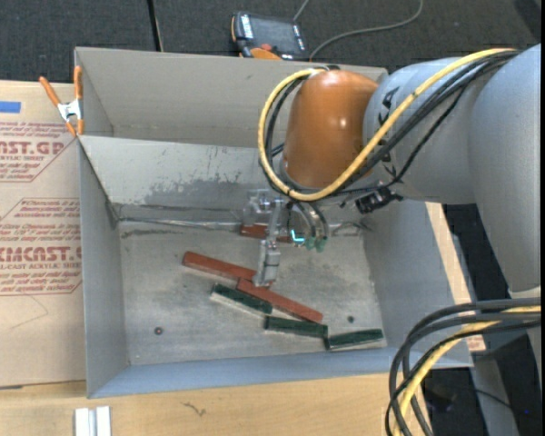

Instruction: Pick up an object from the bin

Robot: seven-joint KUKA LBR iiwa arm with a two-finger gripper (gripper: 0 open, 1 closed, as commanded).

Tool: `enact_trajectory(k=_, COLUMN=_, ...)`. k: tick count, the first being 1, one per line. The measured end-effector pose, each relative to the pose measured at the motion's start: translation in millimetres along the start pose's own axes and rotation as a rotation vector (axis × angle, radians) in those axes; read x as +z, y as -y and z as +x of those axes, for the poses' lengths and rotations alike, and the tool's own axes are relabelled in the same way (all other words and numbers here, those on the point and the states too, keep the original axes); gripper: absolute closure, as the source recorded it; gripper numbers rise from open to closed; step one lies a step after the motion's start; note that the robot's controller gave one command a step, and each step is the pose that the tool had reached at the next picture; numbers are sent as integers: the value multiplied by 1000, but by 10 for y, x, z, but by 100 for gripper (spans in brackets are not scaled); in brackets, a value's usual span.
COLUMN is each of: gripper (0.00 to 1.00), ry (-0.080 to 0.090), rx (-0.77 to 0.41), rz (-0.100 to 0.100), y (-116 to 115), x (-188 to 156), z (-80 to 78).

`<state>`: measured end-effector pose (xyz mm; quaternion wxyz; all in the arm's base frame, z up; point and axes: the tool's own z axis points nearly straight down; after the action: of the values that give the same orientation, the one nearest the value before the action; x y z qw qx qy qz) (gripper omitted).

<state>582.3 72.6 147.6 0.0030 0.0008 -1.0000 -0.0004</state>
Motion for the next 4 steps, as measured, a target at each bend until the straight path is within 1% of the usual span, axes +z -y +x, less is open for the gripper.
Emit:
enact_trajectory(k=1, gripper=0, ry=-1, rx=128, rz=0, y=-114, x=809, z=271)
enact_trajectory(k=2, gripper=0, ry=6, rx=223, rz=-1, y=-107, x=475, z=558)
enact_trajectory(k=3, gripper=0, ry=7, rx=483, rz=-1, y=-99, x=186, z=630)
enact_trajectory(k=4, gripper=0, ry=8, rx=758, rz=-2, y=-296, x=786, z=798)
